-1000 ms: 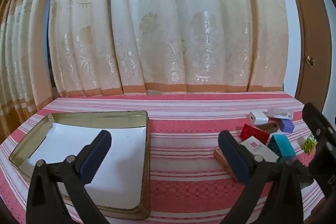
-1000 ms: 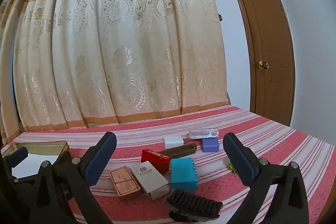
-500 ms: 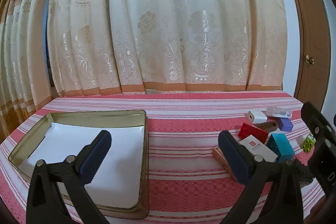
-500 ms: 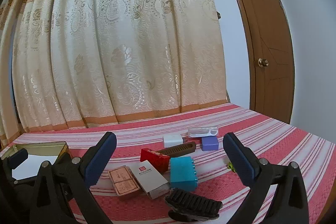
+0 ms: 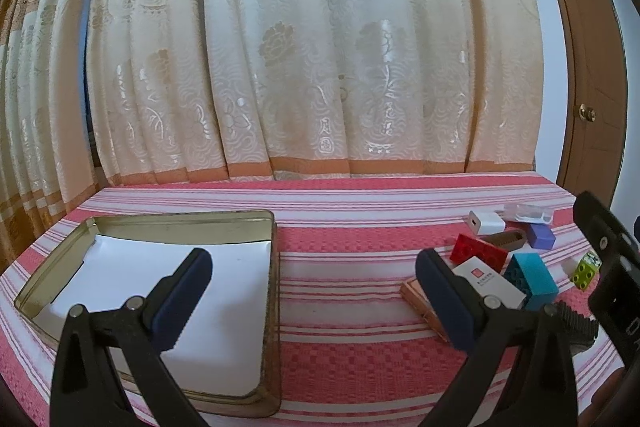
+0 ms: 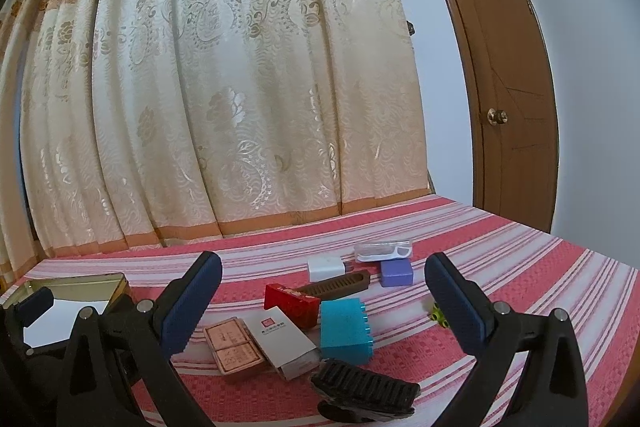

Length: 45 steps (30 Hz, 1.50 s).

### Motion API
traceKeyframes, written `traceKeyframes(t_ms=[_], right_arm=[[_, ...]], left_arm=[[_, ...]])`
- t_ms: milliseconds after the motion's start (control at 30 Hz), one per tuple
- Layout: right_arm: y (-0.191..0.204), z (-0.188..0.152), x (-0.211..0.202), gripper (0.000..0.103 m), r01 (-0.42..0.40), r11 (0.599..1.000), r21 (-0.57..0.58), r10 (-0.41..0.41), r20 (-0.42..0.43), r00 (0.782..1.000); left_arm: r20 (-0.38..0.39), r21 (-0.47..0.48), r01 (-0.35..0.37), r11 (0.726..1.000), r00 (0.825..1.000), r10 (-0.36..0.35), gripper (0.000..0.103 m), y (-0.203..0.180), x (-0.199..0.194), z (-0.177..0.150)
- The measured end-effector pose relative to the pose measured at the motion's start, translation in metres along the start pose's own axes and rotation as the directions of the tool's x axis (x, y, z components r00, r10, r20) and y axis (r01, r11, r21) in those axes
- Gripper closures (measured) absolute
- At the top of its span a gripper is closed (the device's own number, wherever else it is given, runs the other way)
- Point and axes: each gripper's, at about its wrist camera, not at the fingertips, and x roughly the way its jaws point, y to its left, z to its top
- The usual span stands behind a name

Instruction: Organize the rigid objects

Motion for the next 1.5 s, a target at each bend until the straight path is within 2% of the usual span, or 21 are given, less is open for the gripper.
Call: traceKeyframes(t_ms=[367,1500], right_arm=[[-0.0060,0.0000,0.0029,0.001,0.010,0.999,0.037,-0.009,-0.017,1.000],[-0.0042,0.0009,0.0021,0.001,0.005,1.000,0.029,-0.005,-0.010,1.000]], left_arm=[[-0.002,0.005,0.002,1.000,1.000,-0.002,0.000,-0.0018,-0.0001,-0.0021],[-0.006,0.004,0.003,1.000,1.000,-0.002,0.000,-0.0004,-0.0006,-0.0015]])
